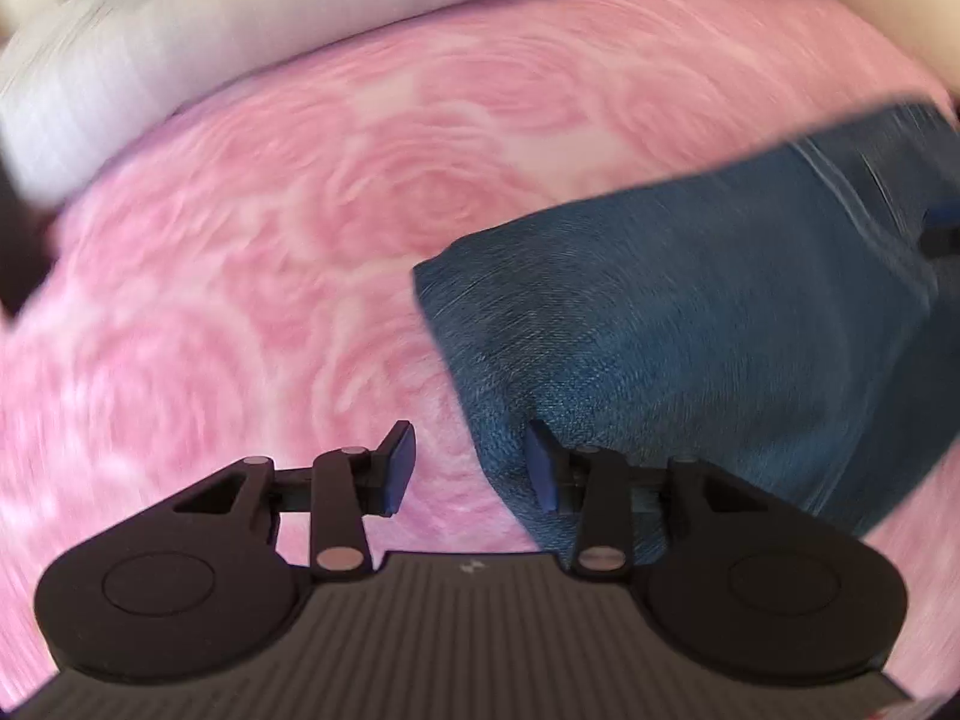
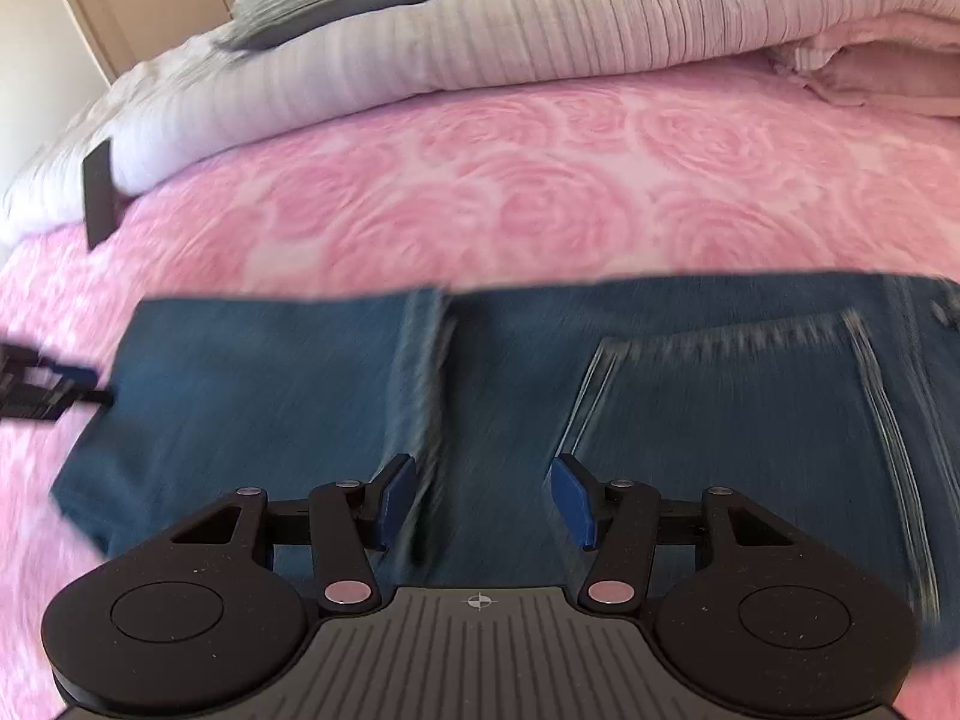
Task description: Fold clothes
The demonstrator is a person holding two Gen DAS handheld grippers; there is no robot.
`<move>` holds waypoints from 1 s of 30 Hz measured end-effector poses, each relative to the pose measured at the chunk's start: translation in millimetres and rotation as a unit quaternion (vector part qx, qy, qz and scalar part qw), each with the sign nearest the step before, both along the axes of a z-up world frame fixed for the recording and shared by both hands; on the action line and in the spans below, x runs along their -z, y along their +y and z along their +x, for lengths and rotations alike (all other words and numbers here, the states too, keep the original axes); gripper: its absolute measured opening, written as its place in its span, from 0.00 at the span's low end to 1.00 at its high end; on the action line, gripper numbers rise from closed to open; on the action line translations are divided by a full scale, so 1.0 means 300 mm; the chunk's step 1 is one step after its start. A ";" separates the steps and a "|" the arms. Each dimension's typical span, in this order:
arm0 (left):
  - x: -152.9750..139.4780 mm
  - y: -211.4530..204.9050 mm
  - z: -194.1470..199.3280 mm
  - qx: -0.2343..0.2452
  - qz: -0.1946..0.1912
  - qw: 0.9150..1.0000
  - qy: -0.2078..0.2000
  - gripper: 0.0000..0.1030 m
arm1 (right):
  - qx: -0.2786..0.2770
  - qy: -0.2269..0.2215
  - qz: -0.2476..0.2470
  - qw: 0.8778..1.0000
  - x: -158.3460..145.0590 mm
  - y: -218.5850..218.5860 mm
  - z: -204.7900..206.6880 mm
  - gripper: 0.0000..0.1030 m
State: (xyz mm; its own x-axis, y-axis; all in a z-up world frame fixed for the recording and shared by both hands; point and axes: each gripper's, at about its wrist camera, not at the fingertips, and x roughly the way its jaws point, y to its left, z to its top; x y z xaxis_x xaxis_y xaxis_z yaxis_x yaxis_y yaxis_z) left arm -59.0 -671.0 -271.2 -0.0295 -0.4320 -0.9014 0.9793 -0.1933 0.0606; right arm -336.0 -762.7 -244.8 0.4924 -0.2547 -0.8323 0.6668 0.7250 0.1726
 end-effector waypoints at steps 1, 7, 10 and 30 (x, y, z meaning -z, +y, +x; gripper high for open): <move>-0.006 -0.002 -0.001 0.022 0.000 1.000 -0.006 0.36 | -0.005 0.001 -0.006 1.000 -0.014 0.061 -0.003 0.52; -0.084 0.113 0.010 0.199 -0.066 0.973 -0.098 0.36 | -0.073 0.000 -0.042 0.996 -0.054 0.423 0.117 0.53; -0.070 0.223 0.007 0.329 -0.098 0.923 -0.173 0.41 | -0.099 0.005 -0.052 0.994 -0.026 0.545 0.197 0.53; 0.148 0.189 -0.027 0.664 -0.201 0.670 -0.264 0.40 | -0.262 0.074 -0.289 0.918 0.200 0.983 0.557 0.81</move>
